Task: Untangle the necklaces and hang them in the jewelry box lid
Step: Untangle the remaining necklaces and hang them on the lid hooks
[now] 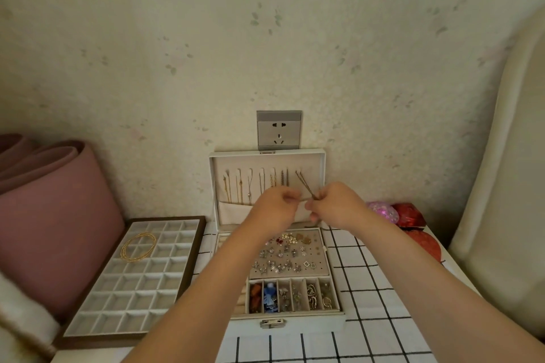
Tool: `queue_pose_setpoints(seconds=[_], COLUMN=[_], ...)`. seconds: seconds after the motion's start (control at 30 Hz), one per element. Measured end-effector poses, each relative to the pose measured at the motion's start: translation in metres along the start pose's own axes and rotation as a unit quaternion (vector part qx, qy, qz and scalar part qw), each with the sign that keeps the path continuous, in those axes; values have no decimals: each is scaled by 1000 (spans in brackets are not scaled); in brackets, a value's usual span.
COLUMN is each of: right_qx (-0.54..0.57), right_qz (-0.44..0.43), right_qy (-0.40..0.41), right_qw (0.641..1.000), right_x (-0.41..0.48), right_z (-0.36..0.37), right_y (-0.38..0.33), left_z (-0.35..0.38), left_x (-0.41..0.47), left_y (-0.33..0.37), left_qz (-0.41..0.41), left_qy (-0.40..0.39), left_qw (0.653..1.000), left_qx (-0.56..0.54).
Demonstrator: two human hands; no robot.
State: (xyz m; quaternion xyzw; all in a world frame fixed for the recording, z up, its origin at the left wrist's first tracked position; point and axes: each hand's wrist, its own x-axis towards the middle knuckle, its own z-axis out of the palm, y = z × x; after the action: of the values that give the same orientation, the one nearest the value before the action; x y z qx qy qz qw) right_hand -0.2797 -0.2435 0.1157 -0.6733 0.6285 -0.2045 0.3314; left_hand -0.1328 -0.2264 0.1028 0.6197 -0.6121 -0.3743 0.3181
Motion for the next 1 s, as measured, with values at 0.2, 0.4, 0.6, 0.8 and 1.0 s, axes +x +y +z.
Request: queue_pose_setpoints(seconds=[0.2,0.4,0.6,0.8,1.0], right_qx=[-26,11,35,39,9], right_qz=[-54,-71,-16,22,-50], right_qy=[28,48,22,-99,-3], right_qw=[998,996,999,994,999], right_x=[1,4,-1,-14,2], right_z=[-14,-19,-8,6,4], right_y=[-4,2,9,18,14], left_z=[23,27,25,18,10], left_x=[-7,-7,-4,-2,2], left_y=[0,-2,-4,-1,-14], left_qz=[-10,-23,-23,33,149], left_qy=[-109,-97,-86,-42,90], left_qw=[986,977,988,993,974], left_qx=[-122,-189,-123,-103,144])
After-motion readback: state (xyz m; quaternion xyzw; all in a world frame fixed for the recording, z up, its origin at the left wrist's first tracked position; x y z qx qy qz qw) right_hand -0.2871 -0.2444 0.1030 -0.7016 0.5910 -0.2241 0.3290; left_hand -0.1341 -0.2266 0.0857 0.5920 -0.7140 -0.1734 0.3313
